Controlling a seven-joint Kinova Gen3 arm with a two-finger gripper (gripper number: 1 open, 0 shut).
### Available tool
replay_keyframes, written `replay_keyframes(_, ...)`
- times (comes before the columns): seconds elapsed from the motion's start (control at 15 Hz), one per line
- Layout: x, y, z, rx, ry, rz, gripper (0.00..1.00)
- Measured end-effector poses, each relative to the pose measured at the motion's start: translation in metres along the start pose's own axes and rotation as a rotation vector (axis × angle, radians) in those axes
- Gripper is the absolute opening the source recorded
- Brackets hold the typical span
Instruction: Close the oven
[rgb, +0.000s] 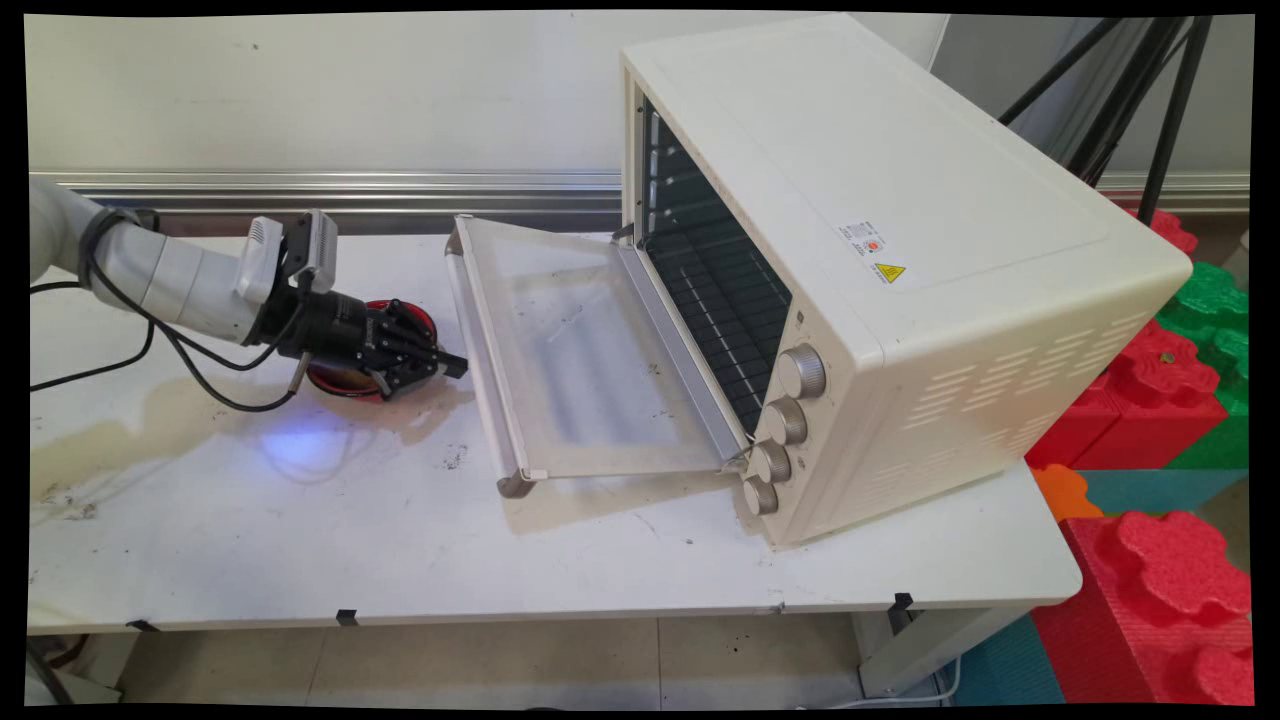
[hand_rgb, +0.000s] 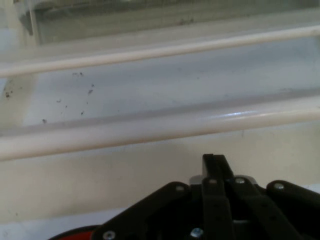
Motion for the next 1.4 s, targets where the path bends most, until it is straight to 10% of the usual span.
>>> replay_keyframes(1.4,0.039,-0.002,-0.005,0.030,0.151,-0.004,0.00)
